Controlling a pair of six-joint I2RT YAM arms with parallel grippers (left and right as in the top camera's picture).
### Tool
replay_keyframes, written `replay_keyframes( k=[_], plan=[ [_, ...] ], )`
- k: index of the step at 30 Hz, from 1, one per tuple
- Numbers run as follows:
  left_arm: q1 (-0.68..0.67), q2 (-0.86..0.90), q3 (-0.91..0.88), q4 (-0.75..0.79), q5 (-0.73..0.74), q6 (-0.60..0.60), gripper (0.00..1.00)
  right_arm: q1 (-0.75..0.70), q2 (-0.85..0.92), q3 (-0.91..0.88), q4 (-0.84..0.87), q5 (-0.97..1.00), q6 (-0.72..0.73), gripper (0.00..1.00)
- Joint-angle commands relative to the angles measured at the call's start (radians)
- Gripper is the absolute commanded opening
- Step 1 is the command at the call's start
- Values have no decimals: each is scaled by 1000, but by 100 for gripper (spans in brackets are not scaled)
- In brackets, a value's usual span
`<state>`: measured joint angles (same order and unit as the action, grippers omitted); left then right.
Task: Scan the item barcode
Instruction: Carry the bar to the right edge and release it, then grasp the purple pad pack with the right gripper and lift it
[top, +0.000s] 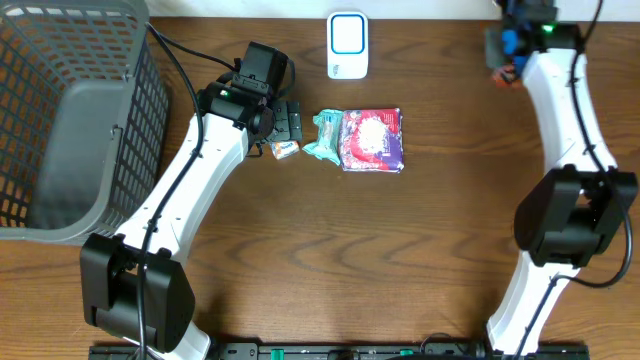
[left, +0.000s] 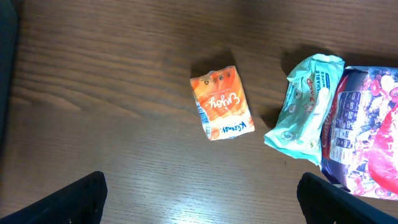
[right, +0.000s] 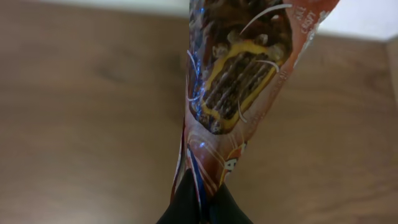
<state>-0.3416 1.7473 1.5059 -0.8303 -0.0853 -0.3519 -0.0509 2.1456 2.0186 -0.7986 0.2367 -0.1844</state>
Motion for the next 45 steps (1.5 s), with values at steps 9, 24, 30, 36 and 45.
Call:
replay_keyframes(
  k=[9, 24, 30, 36, 45],
  plan=[
    [3, 7, 16, -3, -13, -5, 98, -187, 149, -8, 13, -10, -219, 1],
    [3, 7, 16, -3, -13, -5, 98, -350, 239, -6, 159, 79, -167, 62],
    [3, 7, 16, -3, -13, -5, 98, -344, 127, -6, 132, 55, -26, 71],
    [3, 7, 16, -3, -13, -5, 98, -297, -56, -6, 48, -357, 90, 71],
    [3, 7, 16, -3, -13, -5, 98, -157, -104, -13, -203, -946, 128, 69]
  ],
)
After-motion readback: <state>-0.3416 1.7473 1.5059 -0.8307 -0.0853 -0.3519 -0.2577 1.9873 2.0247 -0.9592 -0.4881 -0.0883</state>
